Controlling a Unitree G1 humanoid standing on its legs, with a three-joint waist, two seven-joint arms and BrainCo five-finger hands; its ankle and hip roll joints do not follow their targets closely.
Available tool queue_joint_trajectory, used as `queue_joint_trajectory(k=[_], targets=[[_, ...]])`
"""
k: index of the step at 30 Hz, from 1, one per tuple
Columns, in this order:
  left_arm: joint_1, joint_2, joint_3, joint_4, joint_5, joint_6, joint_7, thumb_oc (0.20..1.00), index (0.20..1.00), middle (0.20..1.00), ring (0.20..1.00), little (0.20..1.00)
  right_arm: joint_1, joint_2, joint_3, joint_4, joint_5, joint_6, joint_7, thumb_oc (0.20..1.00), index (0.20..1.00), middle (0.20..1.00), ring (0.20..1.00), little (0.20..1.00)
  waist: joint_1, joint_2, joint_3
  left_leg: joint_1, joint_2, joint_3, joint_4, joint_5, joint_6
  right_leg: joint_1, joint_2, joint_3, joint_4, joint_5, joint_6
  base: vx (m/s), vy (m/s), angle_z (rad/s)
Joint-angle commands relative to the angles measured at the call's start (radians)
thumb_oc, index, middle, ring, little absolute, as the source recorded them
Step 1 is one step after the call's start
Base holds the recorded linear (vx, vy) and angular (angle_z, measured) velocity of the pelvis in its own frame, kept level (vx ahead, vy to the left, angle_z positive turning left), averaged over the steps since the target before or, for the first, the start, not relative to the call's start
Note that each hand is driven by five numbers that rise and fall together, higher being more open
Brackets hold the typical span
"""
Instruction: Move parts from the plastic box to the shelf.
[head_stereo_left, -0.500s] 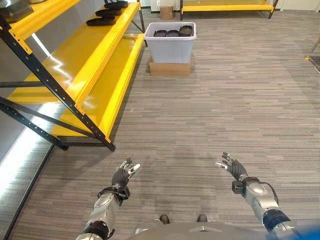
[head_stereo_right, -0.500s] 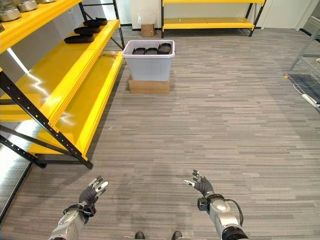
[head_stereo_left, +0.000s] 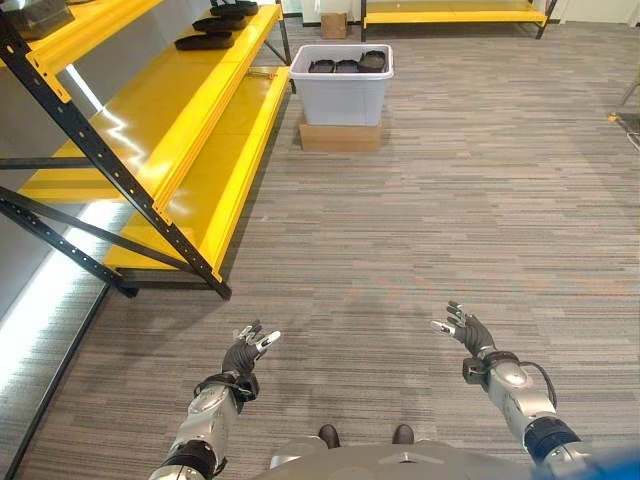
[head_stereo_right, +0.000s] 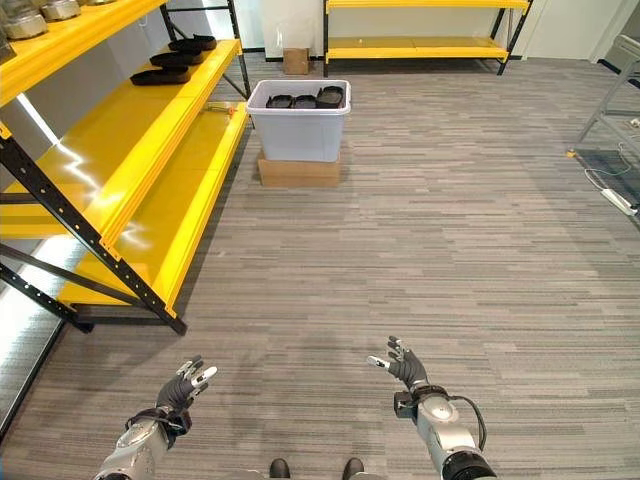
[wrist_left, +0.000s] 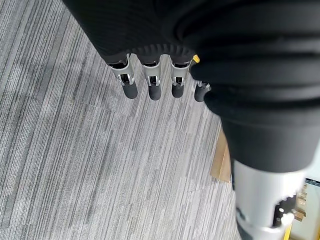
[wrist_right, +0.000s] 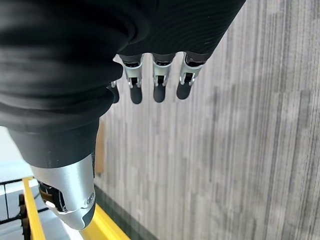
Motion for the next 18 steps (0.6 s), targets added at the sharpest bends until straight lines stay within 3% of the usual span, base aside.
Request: queue_joint_trajectory(k=[1, 14, 15, 16, 17, 18], targets=[[-0.066, 0.015, -0.034, 0.01, 0.012, -0.027, 0.016, 1.0, 1.0, 1.0, 1.0, 1.0, -0.065, 0.005, 0.02, 0.001, 0.008, -0.039, -0.01, 1.0, 1.0, 1.0, 1.0, 1.0, 0.012, -0.035, -0.009, 0.02, 0.039, 0.023, 0.006, -0.051, -0.042, 0.021, -0.086, -0.024, 0.033, -0.025, 0.089, 0.04, 0.067, 0.01], [-0.083, 0.032, -0.057, -0.002, 0.015, -0.018, -0.015, 1.0, 1.0, 1.0, 1.0, 1.0, -0.069, 0.012, -0.005, -0.005, 0.095, -0.039, -0.031, 1.0, 1.0, 1.0, 1.0, 1.0, 0.006, -0.036, 0.009, 0.009, 0.023, 0.008, 0.03, -0.067, -0.01, -0.011, -0.092, 0.011, 0.141, -0.072, 0.087, 0.02, 0.088, -0.01], [-0.095, 0.043, -0.067, -0.018, 0.009, -0.017, -0.037, 1.0, 1.0, 1.0, 1.0, 1.0, -0.074, 0.019, -0.015, -0.015, 0.109, -0.048, -0.052, 1.0, 1.0, 1.0, 1.0, 1.0, -0.001, -0.031, 0.026, -0.006, 0.013, 0.004, 0.051, -0.075, 0.014, -0.059, -0.086, 0.022, 0.275, -0.105, 0.084, -0.01, 0.255, -0.04], [-0.101, 0.048, -0.071, -0.028, 0.009, -0.015, -0.043, 1.0, 1.0, 1.0, 1.0, 1.0, -0.076, 0.02, -0.018, -0.019, 0.106, -0.049, -0.055, 1.0, 1.0, 1.0, 1.0, 1.0, -0.004, -0.032, 0.035, -0.011, 0.006, 0.004, 0.059, -0.081, 0.026, -0.087, -0.088, 0.024, 0.336, -0.097, 0.091, -0.02, 0.258, -0.08], [-0.105, 0.051, -0.073, -0.035, 0.009, -0.013, -0.042, 1.0, 1.0, 1.0, 1.0, 1.0, -0.078, 0.021, -0.02, -0.021, 0.104, -0.05, -0.055, 1.0, 1.0, 1.0, 1.0, 1.0, -0.004, -0.032, 0.04, -0.014, 0.001, 0.003, 0.063, -0.085, 0.032, -0.107, -0.091, 0.025, 0.377, -0.087, 0.098, -0.05, 0.167, -0.04], [-0.116, 0.059, -0.08, -0.048, 0.007, -0.005, -0.039, 1.0, 1.0, 1.0, 1.0, 1.0, -0.083, 0.022, -0.022, -0.021, 0.103, -0.055, -0.055, 1.0, 1.0, 1.0, 1.0, 1.0, -0.007, -0.033, 0.06, -0.016, -0.006, -0.004, 0.074, -0.092, 0.044, -0.175, -0.106, 0.033, 0.485, -0.04, 0.123, -0.05, 0.131, -0.07]])
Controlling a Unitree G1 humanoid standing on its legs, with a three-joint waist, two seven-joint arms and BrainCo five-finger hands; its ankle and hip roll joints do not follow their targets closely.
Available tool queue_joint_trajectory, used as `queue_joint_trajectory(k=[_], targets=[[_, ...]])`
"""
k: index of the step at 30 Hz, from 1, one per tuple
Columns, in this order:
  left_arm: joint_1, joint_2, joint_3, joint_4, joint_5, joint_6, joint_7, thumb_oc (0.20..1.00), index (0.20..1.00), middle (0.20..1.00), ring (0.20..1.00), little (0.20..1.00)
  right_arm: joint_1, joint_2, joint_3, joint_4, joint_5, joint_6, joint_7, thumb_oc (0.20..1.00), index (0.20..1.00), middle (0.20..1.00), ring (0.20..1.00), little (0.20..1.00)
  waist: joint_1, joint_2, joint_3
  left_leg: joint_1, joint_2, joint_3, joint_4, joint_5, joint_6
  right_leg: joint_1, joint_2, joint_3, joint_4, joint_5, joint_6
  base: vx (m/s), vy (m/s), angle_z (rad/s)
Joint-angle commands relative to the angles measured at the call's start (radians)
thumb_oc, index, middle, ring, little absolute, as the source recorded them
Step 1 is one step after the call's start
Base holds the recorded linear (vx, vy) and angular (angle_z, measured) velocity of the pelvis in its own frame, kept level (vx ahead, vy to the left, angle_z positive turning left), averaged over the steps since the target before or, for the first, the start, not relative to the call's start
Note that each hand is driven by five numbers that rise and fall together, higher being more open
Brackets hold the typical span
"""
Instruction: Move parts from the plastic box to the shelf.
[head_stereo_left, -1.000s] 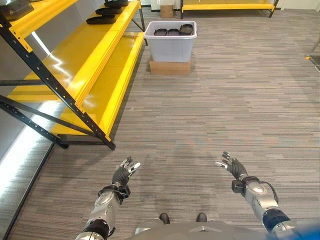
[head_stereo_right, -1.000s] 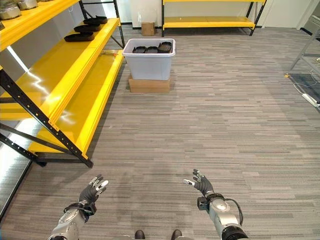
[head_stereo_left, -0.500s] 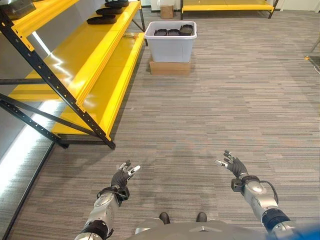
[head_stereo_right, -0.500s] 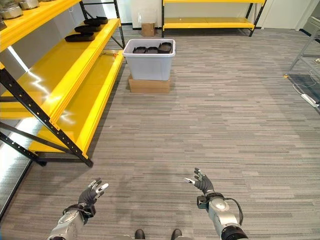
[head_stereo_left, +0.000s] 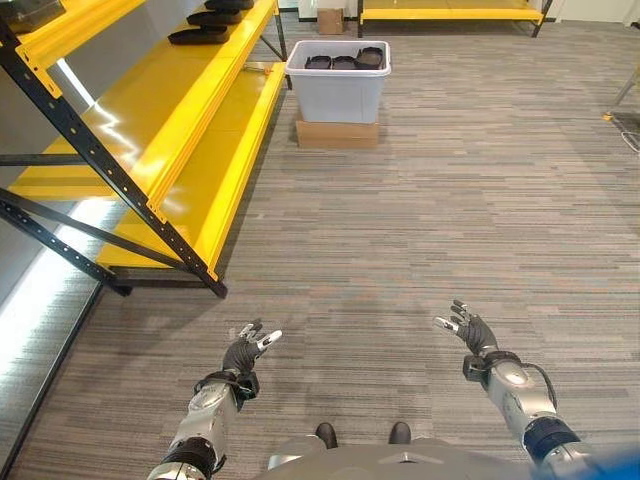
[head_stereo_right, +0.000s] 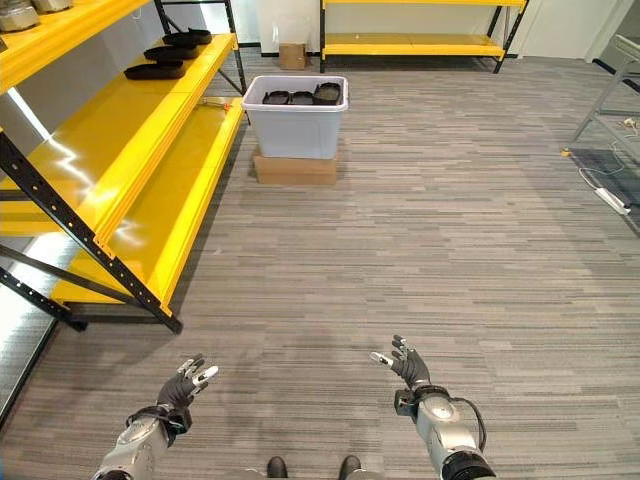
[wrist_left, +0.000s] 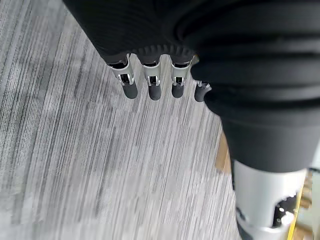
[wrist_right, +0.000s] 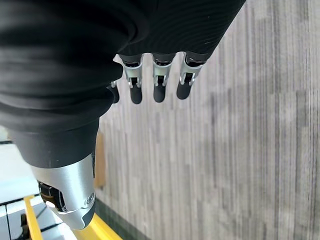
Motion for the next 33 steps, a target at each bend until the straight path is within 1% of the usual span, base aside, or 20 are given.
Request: queue_joint_trajectory(k=[1, 2, 4, 7, 9, 11, 16, 20, 26, 29, 30, 31, 32, 33], targets=[[-0.078, 0.044, -0.038, -0.051, -0.016, -0.008, -0.019, 1.0, 1.0, 1.0, 1.0, 1.0, -0.07, 0.018, -0.015, -0.02, 0.035, -0.056, -0.015, 1.0, 1.0, 1.0, 1.0, 1.0, 0.003, -0.024, 0.03, -0.019, -0.008, -0.011, 0.082, -0.083, 0.023, -0.132, -0.097, 0.026, 0.365, 0.022, 0.11, -0.05, 0.149, -0.04], [-0.083, 0.052, -0.044, -0.063, -0.014, 0.001, -0.022, 1.0, 1.0, 1.0, 1.0, 1.0, -0.073, 0.016, -0.017, -0.019, 0.042, -0.061, -0.012, 1.0, 1.0, 1.0, 1.0, 1.0, 0.0, -0.02, 0.04, -0.019, -0.004, -0.014, 0.083, -0.084, 0.024, -0.161, -0.103, 0.031, 0.392, 0.037, 0.112, -0.02, 0.113, 0.01], [-0.085, 0.058, -0.051, -0.076, -0.013, 0.007, -0.024, 1.0, 1.0, 1.0, 1.0, 1.0, -0.077, 0.015, -0.021, -0.014, 0.04, -0.063, -0.007, 1.0, 1.0, 1.0, 1.0, 1.0, -0.005, -0.02, 0.051, -0.01, -0.007, -0.016, 0.08, -0.087, 0.024, -0.172, -0.106, 0.04, 0.381, 0.036, 0.113, 0.01, 0.066, 0.09], [-0.078, 0.065, -0.054, -0.085, -0.004, 0.005, -0.037, 1.0, 1.0, 1.0, 1.0, 1.0, -0.069, 0.019, -0.026, -0.012, 0.028, -0.06, 0.007, 1.0, 1.0, 1.0, 1.0, 1.0, -0.007, -0.017, 0.042, -0.003, -0.004, -0.012, 0.066, -0.081, 0.017, -0.146, -0.104, 0.051, 0.284, 0.042, 0.115, 0.04, -0.019, -0.02], [-0.072, 0.066, -0.054, -0.09, -0.001, 0.009, -0.039, 1.0, 1.0, 1.0, 1.0, 1.0, -0.062, 0.018, -0.025, -0.014, 0.022, -0.062, 0.01, 1.0, 1.0, 1.0, 1.0, 1.0, -0.007, -0.016, 0.04, 0.001, -0.004, -0.013, 0.061, -0.077, 0.014, -0.12, -0.106, 0.046, 0.243, 0.03, 0.113, 0.03, -0.044, 0.04], [-0.064, 0.062, -0.057, -0.095, 0.0, 0.021, -0.035, 1.0, 1.0, 1.0, 1.0, 1.0, -0.06, 0.019, -0.018, -0.011, 0.02, -0.058, 0.003, 1.0, 1.0, 1.0, 1.0, 1.0, -0.001, -0.017, 0.029, 0.001, -0.003, -0.007, 0.059, -0.073, 0.009, -0.085, -0.106, 0.034, 0.177, 0.012, 0.106, 0.04, -0.07, 0.06], [-0.054, 0.045, -0.057, -0.077, -0.003, 0.009, -0.042, 1.0, 1.0, 1.0, 1.0, 1.0, -0.059, 0.015, -0.005, -0.004, -0.001, -0.054, 0.014, 1.0, 1.0, 1.0, 1.0, 1.0, -0.001, -0.017, 0.012, 0.008, 0.004, -0.006, 0.051, -0.065, -0.005, -0.037, -0.088, 0.028, 0.102, -0.018, 0.086, 0.03, -0.056, -0.06], [-0.048, 0.03, -0.053, -0.076, -0.015, 0.01, -0.033, 1.0, 1.0, 1.0, 1.0, 1.0, -0.06, 0.011, 0.009, -0.002, -0.02, -0.049, 0.019, 1.0, 1.0, 1.0, 1.0, 1.0, 0.006, -0.023, -0.001, 0.002, 0.01, -0.007, 0.046, -0.059, -0.018, -0.008, -0.078, 0.021, 0.046, -0.016, 0.075, 0.01, -0.07, -0.08], [-0.045, 0.025, -0.052, -0.068, -0.002, 0.007, -0.037, 1.0, 1.0, 1.0, 1.0, 1.0, -0.069, 0.006, 0.016, 0.001, -0.018, -0.046, 0.024, 1.0, 1.0, 1.0, 1.0, 1.0, 0.016, -0.027, -0.009, -0.003, 0.013, -0.008, 0.041, -0.054, -0.029, 0.01, -0.079, 0.012, 0.006, -0.005, 0.075, -0.01, -0.02, -0.02], [-0.044, 0.02, -0.046, -0.061, -0.026, 0.013, -0.056, 1.0, 1.0, 1.0, 1.0, 1.0, -0.071, 0.006, 0.022, -0.003, -0.025, -0.042, 0.03, 1.0, 1.0, 1.0, 1.0, 1.0, 0.019, -0.028, -0.015, -0.003, 0.015, -0.006, 0.037, -0.052, -0.034, 0.018, -0.082, 0.006, -0.012, 0.002, 0.076, 0.0, 0.0, 0.0], [-0.044, 0.016, -0.046, -0.061, -0.061, 0.009, -0.083, 1.0, 1.0, 1.0, 1.0, 1.0, -0.07, 0.006, 0.024, -0.005, -0.021, -0.044, 0.032, 1.0, 1.0, 1.0, 1.0, 1.0, 0.021, -0.028, -0.016, -0.003, 0.015, -0.005, 0.036, -0.052, -0.035, 0.021, -0.084, 0.003, -0.018, 0.004, 0.077, -0.03, 0.031, -0.01], [-0.039, 0.009, -0.043, -0.064, -0.149, 0.02, -0.129, 1.0, 1.0, 1.0, 1.0, 1.0, -0.068, 0.007, 0.022, -0.007, -0.019, -0.044, 0.035, 1.0, 1.0, 1.0, 1.0, 1.0, 0.022, -0.029, -0.014, 0.002, 0.014, -0.006, 0.036, -0.053, -0.035, 0.028, -0.088, -0.002, -0.019, 0.004, 0.078, -0.03, 0.045, -0.01], [-0.036, 0.003, -0.039, -0.072, -0.196, 0.03, -0.149, 1.0, 1.0, 1.0, 1.0, 1.0, -0.067, 0.009, 0.02, -0.008, -0.021, -0.044, 0.035, 1.0, 1.0, 1.0, 1.0, 1.0, 0.023, -0.029, -0.015, 0.002, 0.013, -0.005, 0.038, -0.055, -0.035, 0.03, -0.091, -0.004, -0.02, 0.005, 0.079, -0.02, 0.042, 0.0], [-0.034, 0.0, -0.037, -0.077, -0.214, 0.032, -0.155, 1.0, 1.0, 1.0, 1.0, 1.0, -0.066, 0.009, 0.018, -0.008, -0.021, -0.044, 0.036, 1.0, 1.0, 1.0, 1.0, 1.0, 0.025, -0.029, -0.018, -0.001, 0.013, -0.003, 0.039, -0.055, -0.035, 0.028, -0.092, -0.005, -0.021, 0.007, 0.079, -0.02, 0.056, 0.01]])
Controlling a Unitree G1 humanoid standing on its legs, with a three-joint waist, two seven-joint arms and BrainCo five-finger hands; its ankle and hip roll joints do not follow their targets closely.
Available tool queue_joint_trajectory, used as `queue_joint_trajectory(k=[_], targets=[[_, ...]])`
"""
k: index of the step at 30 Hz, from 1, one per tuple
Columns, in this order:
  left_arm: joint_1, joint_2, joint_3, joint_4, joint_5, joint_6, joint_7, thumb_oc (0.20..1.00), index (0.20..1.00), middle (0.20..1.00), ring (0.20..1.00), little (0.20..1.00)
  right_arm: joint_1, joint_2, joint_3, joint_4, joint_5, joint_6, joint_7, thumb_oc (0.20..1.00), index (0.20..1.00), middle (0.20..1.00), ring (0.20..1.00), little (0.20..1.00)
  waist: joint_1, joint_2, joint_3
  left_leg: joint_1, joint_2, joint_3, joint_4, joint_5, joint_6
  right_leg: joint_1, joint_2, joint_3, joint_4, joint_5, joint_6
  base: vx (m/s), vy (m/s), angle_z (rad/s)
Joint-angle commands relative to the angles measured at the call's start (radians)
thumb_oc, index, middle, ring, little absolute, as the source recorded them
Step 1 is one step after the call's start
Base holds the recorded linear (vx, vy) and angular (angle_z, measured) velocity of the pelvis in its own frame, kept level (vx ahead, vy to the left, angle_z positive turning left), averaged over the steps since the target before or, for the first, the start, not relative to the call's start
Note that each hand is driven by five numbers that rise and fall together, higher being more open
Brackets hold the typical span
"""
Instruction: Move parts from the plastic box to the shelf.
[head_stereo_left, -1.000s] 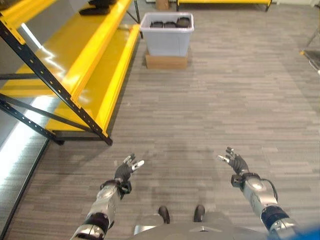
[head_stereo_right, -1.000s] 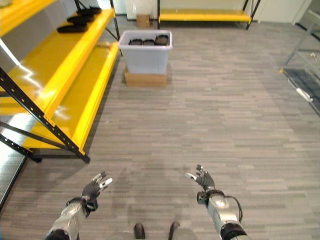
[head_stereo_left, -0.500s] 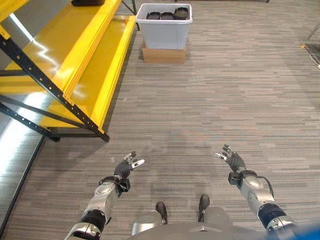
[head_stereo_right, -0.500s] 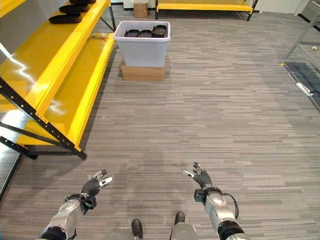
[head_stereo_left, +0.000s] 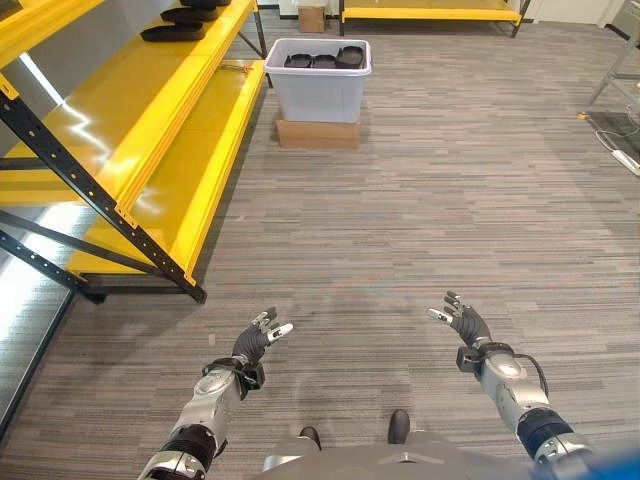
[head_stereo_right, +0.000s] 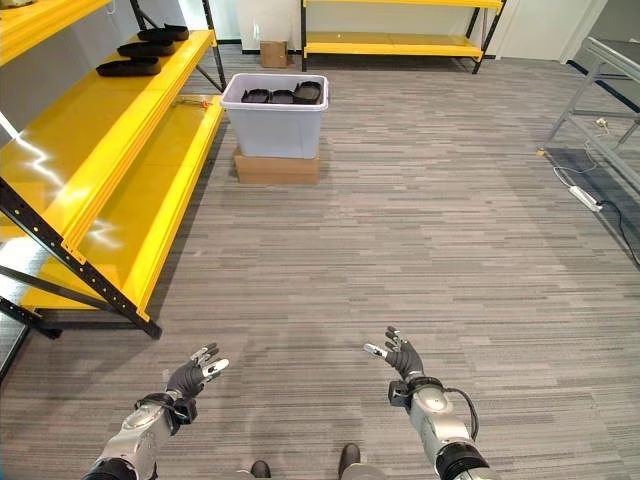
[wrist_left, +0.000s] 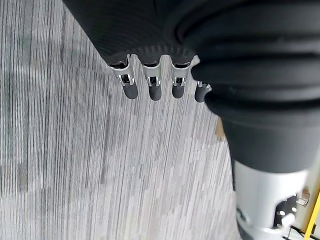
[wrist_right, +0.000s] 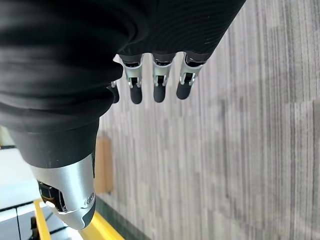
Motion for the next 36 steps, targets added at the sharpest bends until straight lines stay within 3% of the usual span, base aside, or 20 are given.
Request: queue_joint_trajectory(k=[1, 4, 7, 9, 10, 12, 13, 14, 16, 19, 20, 22, 23, 28, 29, 30, 31, 33, 35, 36], targets=[[-0.04, -0.027, 0.009, -0.027, -0.152, -0.015, -0.093, 1.0, 1.0, 1.0, 1.0, 1.0, -0.046, -0.001, -0.003, -0.009, -0.02, -0.04, 0.013, 1.0, 1.0, 1.0, 1.0, 1.0, 0.025, -0.002, 0.0, -0.036, -0.034, -0.008, 0.039, -0.058, 0.023, -0.001, -0.068, -0.036, 0.129, -0.102, 0.07, -0.02, 0.069, 0.02], [-0.043, -0.029, 0.015, -0.042, -0.172, -0.012, -0.111, 1.0, 1.0, 1.0, 1.0, 1.0, -0.055, 0.005, -0.003, -0.011, -0.019, -0.042, -0.004, 1.0, 1.0, 1.0, 1.0, 1.0, 0.034, -0.004, 0.005, -0.043, -0.037, -0.007, 0.048, -0.065, 0.036, -0.015, -0.075, -0.041, 0.189, -0.127, 0.073, -0.04, 0.101, 0.03], [-0.057, -0.014, 0.01, -0.05, -0.112, -0.003, -0.119, 1.0, 1.0, 1.0, 1.0, 1.0, -0.069, 0.009, -0.003, -0.016, 0.021, -0.047, -0.023, 1.0, 1.0, 1.0, 1.0, 1.0, 0.046, -0.011, 0.025, -0.064, -0.056, -0.006, 0.065, -0.079, 0.077, -0.096, -0.069, -0.058, 0.434, -0.118, 0.09, -0.02, 0.136, 0.06], [-0.059, 0.001, -0.007, -0.065, -0.079, -0.008, -0.117, 1.0, 1.0, 1.0, 1.0, 1.0, -0.08, 0.009, -0.001, -0.022, 0.047, -0.063, -0.027, 1.0, 1.0, 1.0, 1.0, 1.0, 0.059, -0.005, 0.052, -0.067, -0.063, -0.001, 0.076, -0.09, 0.095, -0.191, -0.127, -0.099, 0.658, -0.053, 0.112, 0.02, 0.208, -0.01], [-0.051, 0.006, -0.014, -0.071, -0.068, -0.011, -0.114, 1.0, 1.0, 1.0, 1.0, 1.0, -0.081, 0.01, -0.003, -0.025, 0.054, -0.064, -0.025, 1.0, 1.0, 1.0, 1.0, 1.0, 0.062, -0.009, 0.063, -0.049, -0.076, -0.007, 0.071, -0.108, 0.096, -0.211, -0.15, -0.098, 0.704, -0.047, 0.134, 0.03, 0.131, -0.13], [-0.037, 0.01, -0.019, -0.081, -0.06, -0.016, -0.106, 1.0, 1.0, 1.0, 1.0, 1.0, -0.082, 0.01, -0.007, -0.03, 0.049, -0.068, -0.022, 1.0, 1.0, 1.0, 1.0, 1.0, 0.063, -0.008, 0.074, -0.05, -0.072, 0.005, 0.072, -0.1, 0.096, -0.24, -0.153, -0.123, 0.674, -0.003, 0.12, 0.11, 0.001, -0.05], [-0.025, 0.014, -0.019, -0.091, -0.079, -0.005, -0.115, 1.0, 1.0, 1.0, 1.0, 1.0, -0.079, 0.005, -0.015, -0.036, 0.037, -0.073, -0.01, 1.0, 1.0, 1.0, 1.0, 1.0, 0.048, -0.017, 0.083, -0.029, -0.081, -0.008, 0.069, -0.113, 0.086, -0.257, -0.137, -0.119, 0.518, 0.018, 0.117, 0.2, -0.053, -0.06], [-0.024, 0.015, -0.019, -0.092, -0.08, -0.004, -0.116, 1.0, 1.0, 1.0, 1.0, 1.0, -0.078, 0.005, -0.015, -0.036, 0.036, -0.074, -0.01, 1.0, 1.0, 1.0, 1.0, 1.0, 0.046, -0.017, 0.084, -0.026, -0.08, -0.01, 0.068, -0.114, 0.085, -0.255, -0.134, -0.119, 0.5, 0.021, 0.117, 0.34, -0.15, -0.12], [-0.018, 0.014, -0.018, -0.114, -0.069, 0.017, -0.123, 1.0, 1.0, 1.0, 1.0, 1.0, -0.06, 0.0, -0.031, -0.07, 0.026, -0.063, -0.017, 1.0, 1.0, 1.0, 1.0, 1.0, 0.018, -0.031, 0.091, 0.011, -0.088, -0.043, 0.069, -0.14, 0.069, -0.267, -0.126, -0.088, 0.243, 0.075, 0.132, 0.39, -0.172, -0.02], [-0.016, 0.009, -0.043, -0.12, -0.063, 0.018, -0.118, 1.0, 1.0, 1.0, 1.0, 1.0, -0.047, 0.012, -0.051, -0.075, 0.016, -0.057, -0.025, 1.0, 1.0, 1.0, 1.0, 1.0, 0.005, -0.022, 0.09, 0.051, -0.078, -0.069, 0.063, -0.172, 0.061, -0.296, -0.146, -0.065, 0.114, 0.108, 0.158, 0.41, -0.118, 0.35], [-0.01, -0.001, -0.061, -0.109, -0.058, 0.008, -0.134, 1.0, 1.0, 1.0, 1.0, 1.0, -0.036, 0.011, -0.061, -0.069, 0.008, -0.072, -0.021, 1.0, 1.0, 1.0, 1.0, 1.0, -0.013, -0.026, 0.087, 0.058, -0.08, -0.099, 0.072, -0.184, 0.062, -0.296, -0.141, -0.021, 0.063, 0.106, 0.151, 0.71, -0.242, 0.62], [0.012, -0.02, -0.075, -0.1, -0.054, -0.005, -0.142, 1.0, 1.0, 1.0, 1.0, 1.0, -0.024, 0.009, -0.059, -0.06, -0.006, -0.08, -0.024, 1.0, 1.0, 1.0, 1.0, 1.0, -0.023, -0.038, 0.066, 0.077, -0.083, -0.113, 0.083, -0.206, 0.055, -0.263, -0.128, -0.011, 0.041, 0.11, 0.147, 0.63, -0.196, 0.8], [0.016, -0.033, -0.082, -0.093, -0.068, -0.006, -0.137, 1.0, 1.0, 1.0, 1.0, 1.0, -0.032, 0.006, -0.045, -0.047, 0.0, -0.075, -0.028, 1.0, 1.0, 1.0, 1.0, 1.0, -0.021, -0.041, 0.045, 0.098, -0.08, -0.101, 0.086, -0.22, 0.044, -0.25, -0.122, -0.037, 0.059, 0.105, 0.134, 0.42, -0.1, 0.82], [0.012, -0.054, -0.082, -0.076, -0.078, -0.024, -0.128, 1.0, 1.0, 1.0, 1.0, 1.0, -0.042, -0.009, -0.009, -0.028, -0.026, -0.06, -0.013, 1.0, 1.0, 1.0, 1.0, 1.0, -0.023, -0.035, 0.004, 0.123, -0.062, -0.075, 0.129, -0.242, 0.022, -0.226, -0.09, -0.063, 0.09, 0.074, 0.089, 0.38, -0.107, 0.16], [0.009, -0.058, -0.075, -0.073, -0.096, -0.031, -0.12, 1.0, 1.0, 1.0, 1.0, 1.0, -0.038, -0.02, 0.003, -0.034, -0.047, -0.051, -0.007, 1.0, 1.0, 1.0, 1.0, 1.0, -0.022, -0.029, -0.008, 0.103, -0.048, -0.073, 0.195, -0.203, 0.003, -0.212, -0.065, -0.066, 0.089, 0.049, 0.063, 0.35, -0.14, -0.09], [0.009, -0.058, -0.075, -0.073, -0.096, -0.031, -0.12, 1.0, 1.0, 1.0, 1.0, 1.0, -0.038, -0.02, 0.003, -0.034, -0.047, -0.051, -0.007, 1.0, 1.0, 1.0, 1.0, 1.0, -0.022, -0.029, -0.008, 0.103, -0.048, -0.073, 0.195, -0.203, 0.003, -0.212, -0.065, -0.066, 0.089, 0.049, 0.063, 0.37, -0.202, -0.2], [0.004, -0.063, -0.06, -0.07, -0.116, -0.035, -0.11, 1.0, 1.0, 1.0, 1.0, 1.0, -0.034, -0.034, 0.012, -0.037, -0.061, -0.049, -0.004, 1.0, 1.0, 1.0, 1.0, 1.0, -0.022, -0.022, -0.019, 0.071, -0.031, -0.077, 0.314, -0.13, -0.027, -0.199, -0.033, -0.069, 0.088, 0.019, 0.031, 0.29, -0.184, -0.19], [-0.006, -0.066, -0.05, -0.065, -0.118, -0.044, -0.085, 1.0, 1.0, 1.0, 1.0, 1.0, -0.028, -0.049, 0.014, -0.041, -0.065, -0.045, -0.007, 1.0, 1.0, 1.0, 1.0, 1.0, -0.02, -0.022, -0.023, 0.022, -0.025, -0.086, 0.446, -0.069, -0.05, -0.186, -0.011, -0.064, 0.089, -0.008, 0.003, 0.3, -0.199, -0.24], [-0.017, -0.072, -0.038, -0.046, -0.131, -0.056, -0.067, 1.0, 1.0, 1.0, 1.0, 1.0, -0.022, -0.069, 0.013, -0.044, -0.075, -0.055, -0.004, 1.0, 1.0, 1.0, 1.0, 1.0, -0.021, -0.026, -0.023, -0.064, -0.001, -0.07, 0.677, 0.012, -0.092, -0.161, 0.003, -0.068, 0.093, -0.049, -0.038, 0.26, -0.213, -0.37], [-0.019, -0.076, -0.025, -0.041, -0.134, -0.059, -0.066, 1.0, 1.0, 1.0, 1.0, 1.0, -0.016, -0.075, 0.008, -0.045, -0.069, -0.059, 0.005, 1.0, 1.0, 1.0, 1.0, 1.0, -0.023, -0.036, -0.018, -0.146, 0.04, -0.055, 0.858, 0.068, -0.115, -0.141, 0.005, -0.075, 0.09, -0.069, -0.06, 0.27, -0.236, -0.24]])
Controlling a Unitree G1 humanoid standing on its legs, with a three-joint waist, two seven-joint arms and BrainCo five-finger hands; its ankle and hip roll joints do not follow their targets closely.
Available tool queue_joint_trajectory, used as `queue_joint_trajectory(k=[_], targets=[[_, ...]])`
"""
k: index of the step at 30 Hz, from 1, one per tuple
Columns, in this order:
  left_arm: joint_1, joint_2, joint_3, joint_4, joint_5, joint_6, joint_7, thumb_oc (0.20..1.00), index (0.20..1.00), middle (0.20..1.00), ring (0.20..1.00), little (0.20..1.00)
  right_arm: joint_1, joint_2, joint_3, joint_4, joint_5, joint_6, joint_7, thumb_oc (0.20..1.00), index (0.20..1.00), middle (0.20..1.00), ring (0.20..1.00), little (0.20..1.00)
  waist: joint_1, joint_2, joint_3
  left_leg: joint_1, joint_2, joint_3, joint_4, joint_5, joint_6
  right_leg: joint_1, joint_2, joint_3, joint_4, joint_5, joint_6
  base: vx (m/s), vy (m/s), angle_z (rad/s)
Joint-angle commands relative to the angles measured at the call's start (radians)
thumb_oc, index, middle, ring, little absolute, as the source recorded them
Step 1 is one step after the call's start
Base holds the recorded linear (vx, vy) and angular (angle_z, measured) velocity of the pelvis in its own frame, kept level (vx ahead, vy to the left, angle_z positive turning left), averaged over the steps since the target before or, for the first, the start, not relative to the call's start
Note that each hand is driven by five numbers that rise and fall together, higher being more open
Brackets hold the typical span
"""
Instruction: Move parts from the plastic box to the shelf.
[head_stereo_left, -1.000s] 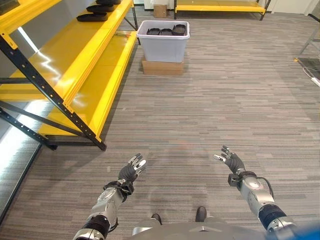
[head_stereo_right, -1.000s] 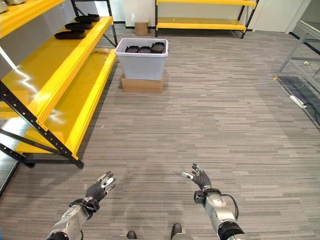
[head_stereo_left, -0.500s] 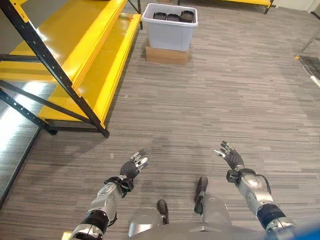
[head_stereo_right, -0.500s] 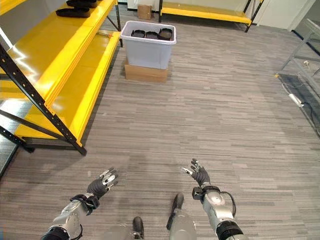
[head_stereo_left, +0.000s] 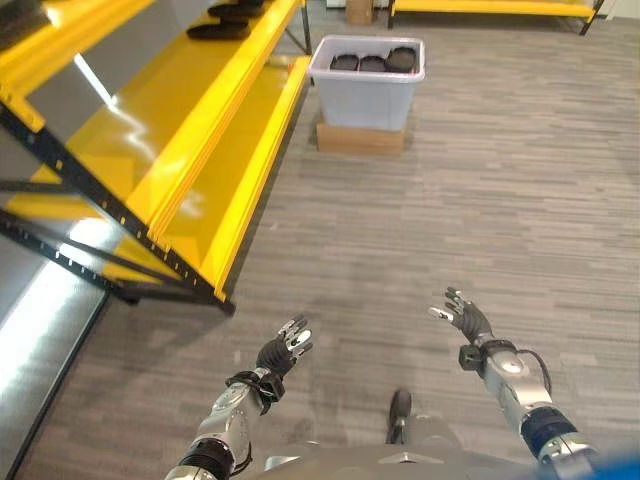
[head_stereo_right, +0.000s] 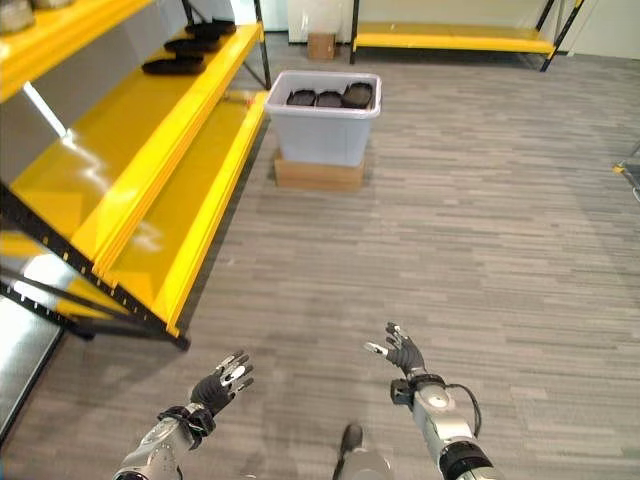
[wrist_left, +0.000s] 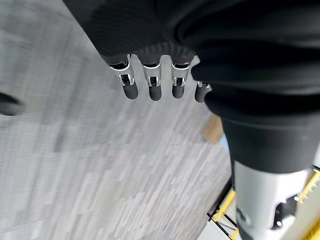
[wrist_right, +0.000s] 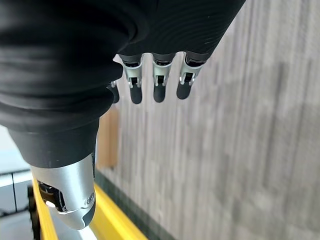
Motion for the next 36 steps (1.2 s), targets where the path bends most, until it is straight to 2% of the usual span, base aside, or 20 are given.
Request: queue_joint_trajectory(k=[1, 4, 5, 6, 8, 9, 10, 11, 12, 19, 20, 23, 25, 26, 29, 31, 32, 33, 34, 36], targets=[[-0.042, 0.002, 0.005, -0.038, -0.037, -0.049, 0.024, 1.0, 1.0, 1.0, 1.0, 1.0, -0.011, -0.035, -0.008, -0.028, -0.03, -0.05, 0.012, 1.0, 1.0, 1.0, 1.0, 1.0, 0.004, -0.038, 0.03, -0.111, 0.095, 0.027, 0.368, 0.125, -0.043, 0.002, 0.009, -0.013, -0.025, -0.048, 0.034, 0.25, -0.206, -0.1], [-0.053, 0.004, 0.025, -0.043, -0.013, -0.055, 0.044, 1.0, 1.0, 1.0, 1.0, 1.0, -0.005, -0.034, -0.015, -0.035, -0.023, -0.075, 0.017, 1.0, 1.0, 1.0, 1.0, 1.0, 0.017, -0.058, 0.064, -0.258, 0.077, 0.024, 0.423, 0.1, 0.009, 0.04, 0.001, 0.005, -0.019, -0.052, 0.03, 0.17, -0.036, 0.07], [-0.053, 0.009, 0.036, -0.049, -0.008, -0.101, 0.063, 1.0, 1.0, 1.0, 1.0, 1.0, -0.014, -0.033, -0.01, -0.05, -0.037, -0.112, 0.023, 1.0, 1.0, 1.0, 1.0, 1.0, 0.038, -0.063, 0.094, -0.29, 0.069, 0.043, 0.258, 0.072, 0.044, 0.08, 0.009, 0.037, -0.018, -0.064, 0.041, 0.29, 0.086, -0.11], [-0.049, 0.012, 0.042, -0.057, -0.018, -0.105, 0.066, 1.0, 1.0, 1.0, 1.0, 1.0, -0.018, -0.032, -0.009, -0.059, -0.043, -0.117, 0.022, 1.0, 1.0, 1.0, 1.0, 1.0, 0.042, -0.064, 0.098, -0.279, 0.072, 0.058, 0.173, 0.068, 0.05, 0.09, 0.012, 0.045, -0.019, -0.07, 0.046, 0.36, 0.175, -0.24], [-0.035, 0.021, 0.054, -0.081, -0.015, -0.14, 0.086, 1.0, 1.0, 1.0, 1.0, 1.0, -0.028, -0.03, -0.006, -0.09, -0.045, -0.125, 0.021, 1.0, 1.0, 1.0, 1.0, 1.0, 0.051, -0.054, 0.103, -0.252, 0.07, 0.088, -0.125, 0.083, 0.056, 0.116, 0.018, 0.063, -0.02, -0.085, 0.062, 0.34, 0.277, -0.4], [-0.02, 0.03, 0.058, -0.102, -0.008, -0.156, 0.085, 1.0, 1.0, 1.0, 1.0, 1.0, -0.024, -0.031, -0.006, -0.119, -0.039, -0.119, 0.018, 1.0, 1.0, 1.0, 1.0, 1.0, 0.058, -0.041, 0.1, -0.237, 0.067, 0.081, -0.339, 0.121, 0.045, 0.14, 0.027, 0.075, -0.026, -0.093, 0.077, 0.45, 0.362, -0.29], [-0.009, 0.035, 0.065, -0.123, 0.006, -0.167, 0.083, 1.0, 1.0, 1.0, 1.0, 1.0, -0.024, -0.031, -0.005, -0.134, -0.035, -0.124, 0.017, 1.0, 1.0, 1.0, 1.0, 1.0, 0.068, -0.032, 0.097, -0.232, 0.074, 0.056, -0.451, 0.16, 0.033, 0.157, 0.034, 0.089, -0.03, -0.101, 0.083, 0.37, 0.291, -0.21], [-0.007, 0.036, 0.066, -0.127, 0.013, -0.17, 0.081, 1.0, 1.0, 1.0, 1.0, 1.0, -0.024, -0.031, -0.005, -0.136, -0.032, -0.122, 0.019, 1.0, 1.0, 1.0, 1.0, 1.0, 0.07, -0.03, 0.097, -0.231, 0.076, 0.053, -0.462, 0.167, 0.03, 0.16, 0.035, 0.092, -0.031, -0.102, 0.083, 0.38, 0.274, -0.18], [0.003, 0.044, 0.073, -0.151, 0.029, -0.175, 0.081, 1.0, 1.0, 1.0, 1.0, 1.0, -0.03, -0.032, 0.004, -0.139, -0.023, -0.134, 0.02, 1.0, 1.0, 1.0, 1.0, 1.0, 0.089, -0.024, 0.101, -0.255, 0.105, 0.004, -0.565, 0.217, 0.015, 0.182, 0.04, 0.119, -0.032, -0.115, 0.081, 0.29, 0.213, -0.36], [-0.005, 0.066, 0.075, -0.174, 0.091, -0.212, 0.091, 1.0, 1.0, 1.0, 1.0, 1.0, -0.051, -0.026, 0.036, -0.156, -0.006, -0.144, 0.037, 1.0, 1.0, 1.0, 1.0, 1.0, 0.111, -0.02, 0.088, -0.281, 0.11, 0.02, -0.494, 0.208, 0.022, 0.232, 0.008, 0.12, 0.022, -0.187, 0.103, 0.3, 0.306, -0.51], [-0.015, 0.081, 0.065, -0.183, 0.085, -0.216, 0.086, 1.0, 1.0, 1.0, 1.0, 1.0, -0.037, -0.013, 0.024, -0.164, 0.042, -0.117, 0.064, 1.0, 1.0, 1.0, 1.0, 1.0, 0.111, -0.025, 0.08, -0.266, 0.079, 0.047, -0.455, 0.171, 0.046, 0.257, -0.005, 0.1, 0.067, -0.228, 0.107, 0.39, 0.379, -0.26], [-0.027, 0.098, 0.058, -0.168, 0.115, -0.208, 0.08, 1.0, 1.0, 1.0, 1.0, 1.0, -0.035, 0.018, 0.027, -0.17, 0.019, -0.132, 0.066, 1.0, 1.0, 1.0, 1.0, 1.0, 0.118, -0.03, 0.062, -0.226, 0.034, 0.046, -0.473, 0.141, 0.086, 0.241, -0.011, 0.079, 0.178, -0.247, 0.121, 0.33, 0.35, 0.14], [-0.032, 0.107, 0.054, -0.166, 0.139, -0.199, 0.092, 1.0, 1.0, 1.0, 1.0, 1.0, -0.037, 0.025, 0.027, -0.174, 0.023, -0.132, 0.05, 1.0, 1.0, 1.0, 1.0, 1.0, 0.123, -0.037, 0.057, -0.215, 0.01, 0.05, -0.482, 0.13, 0.105, 0.237, -0.017, 0.073, 0.245, -0.222, 0.136, 0.22, 0.294, 0.22], [-0.037, 0.119, 0.052, -0.159, 0.18, -0.179, 0.118, 1.0, 1.0, 1.0, 1.0, 1.0, -0.043, 0.038, 0.027, -0.185, 0.026, -0.129, 0.006, 1.0, 1.0, 1.0, 1.0, 1.0, 0.131, -0.051, 0.048, -0.192, -0.031, 0.061, -0.505, 0.112, 0.135, 0.221, -0.027, 0.062, 0.363, -0.139, 0.18, 0.18, 0.287, 0.21], [-0.054, 0.133, 0.035, -0.139, 0.254, -0.179, 0.148, 1.0, 1.0, 1.0, 1.0, 1.0, -0.051, 0.057, 0.03, -0.179, 0.041, -0.135, -0.07, 1.0, 1.0, 1.0, 1.0, 1.0, 0.129, -0.052, 0.04, -0.152, -0.059, 0.077, -0.53, 0.089, 0.166, 0.148, -0.061, 0.052, 0.568, -0.02, 0.232, 0.15, 0.278, 0.1], [-0.055, 0.139, 0.024, -0.137, 0.273, -0.177, 0.159, 1.0, 1.0, 1.0, 1.0, 1.0, -0.053, 0.062, 0.028, -0.178, 0.033, -0.138, -0.103, 1.0, 1.0, 1.0, 1.0, 1.0, 0.123, -0.048, 0.041, -0.13, -0.061, 0.087, -0.54, 0.077, 0.175, 0.108, -0.059, 0.049, 0.625, -0.006, 0.235, 0.12, 0.2, -0.02], [-0.057, 0.146, 0.004, -0.144, 0.272, -0.189, 0.175, 1.0, 1.0, 1.0, 1.0, 1.0, -0.058, 0.065, 0.029, -0.177, 0.004, -0.15, -0.145, 1.0, 1.0, 1.0, 1.0, 1.0, 0.099, -0.035, 0.051, -0.088, -0.057, 0.096, -0.558, 0.064, 0.18, 0.014, -0.039, 0.042, 0.648, -0.033, 0.219, 0.18, 0.185, -0.17], [-0.062, 0.146, -0.006, -0.161, 0.249, -0.182, 0.17, 1.0, 1.0, 1.0, 1.0, 1.0, -0.056, 0.059, 0.022, -0.184, -0.004, -0.155, -0.179, 1.0, 1.0, 1.0, 1.0, 1.0, 0.074, -0.02, 0.063, -0.049, -0.053, 0.082, -0.573, 0.061, 0.173, -0.05, -0.015, 0.032, 0.581, -0.067, 0.199, 0.25, 0.16, -0.23], [-0.075, 0.149, -0.013, -0.179, 0.244, -0.173, 0.17, 1.0, 1.0, 1.0, 1.0, 1.0, -0.049, 0.05, 0.006, -0.194, -0.014, -0.156, -0.217, 1.0, 1.0, 1.0, 1.0, 1.0, 0.056, -0.011, 0.076, -0.016, -0.048, 0.073, -0.582, 0.056, 0.161, -0.069, -0.029, 0.012, 0.457, -0.069, 0.187, 0.18, 0.049, -0.06], [-0.083, 0.149, -0.016, -0.183, 0.244, -0.165, 0.168, 1.0, 1.0, 1.0, 1.0, 1.0, -0.045, 0.046, -0.003, -0.196, -0.017, -0.156, -0.232, 1.0, 1.0, 1.0, 1.0, 1.0, 0.048, -0.01, 0.081, -0.002, -0.046, 0.073, -0.586, 0.051, 0.156, -0.075, -0.043, 0.002, 0.385, -0.054, 0.186, 0.16, -0.014, 0.08]])
